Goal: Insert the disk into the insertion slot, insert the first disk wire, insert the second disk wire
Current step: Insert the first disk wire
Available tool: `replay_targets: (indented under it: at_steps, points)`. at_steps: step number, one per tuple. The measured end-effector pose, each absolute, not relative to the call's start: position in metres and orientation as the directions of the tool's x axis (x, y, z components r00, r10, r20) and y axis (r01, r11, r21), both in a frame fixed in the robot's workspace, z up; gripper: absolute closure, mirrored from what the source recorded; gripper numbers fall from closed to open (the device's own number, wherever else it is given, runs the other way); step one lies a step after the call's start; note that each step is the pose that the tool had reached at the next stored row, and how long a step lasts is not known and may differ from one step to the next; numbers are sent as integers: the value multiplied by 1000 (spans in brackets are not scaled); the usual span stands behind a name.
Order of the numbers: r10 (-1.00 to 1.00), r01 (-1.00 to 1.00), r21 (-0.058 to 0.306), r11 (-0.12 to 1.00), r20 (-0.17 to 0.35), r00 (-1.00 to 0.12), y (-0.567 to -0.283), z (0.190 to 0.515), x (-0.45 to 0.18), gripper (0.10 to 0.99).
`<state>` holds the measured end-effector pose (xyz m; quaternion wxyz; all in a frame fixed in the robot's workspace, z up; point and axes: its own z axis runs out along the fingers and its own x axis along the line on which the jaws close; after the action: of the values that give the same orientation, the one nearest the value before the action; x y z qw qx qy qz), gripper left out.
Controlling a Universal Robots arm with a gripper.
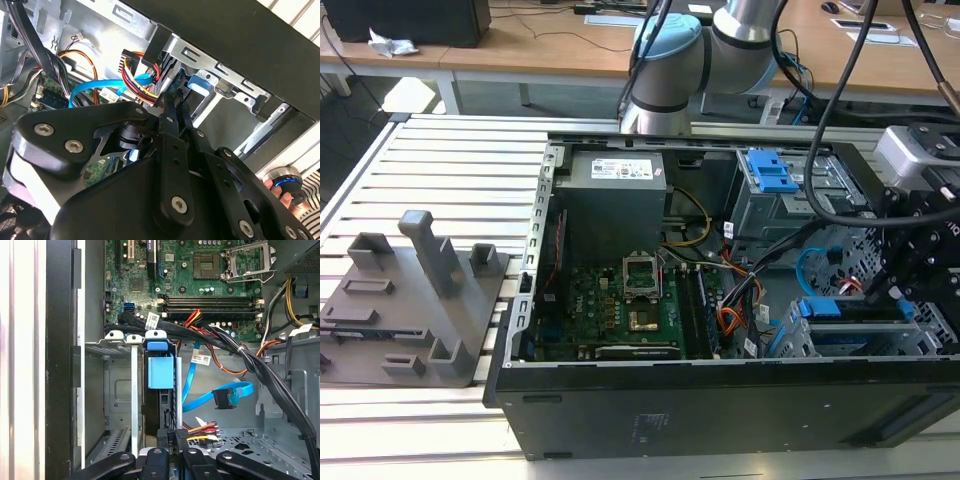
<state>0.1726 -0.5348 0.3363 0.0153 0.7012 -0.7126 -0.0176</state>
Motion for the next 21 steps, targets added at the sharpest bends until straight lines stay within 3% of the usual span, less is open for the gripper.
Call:
replay_targets:
  at_steps: [9,10,11,18,19,20,21]
  points:
    - [-1000,-999,47,16,-4,-16,-535,334,172,902]
    - [-1000,-999,47,16,-3,-16,-535,334,172,839]
    - [-1000,-999,47,16,-3,-16,-535,334,172,839]
    - [-1000,-999,47,16,-3,-16,-534,367,172,839]
    - [-1000,-999,47,16,-3,-16,-534,370,172,851]
    - [-1000,-999,47,16,-3,-16,-533,376,172,980]
    - [-1000,-999,47,16,-3,-16,-533,379,172,980]
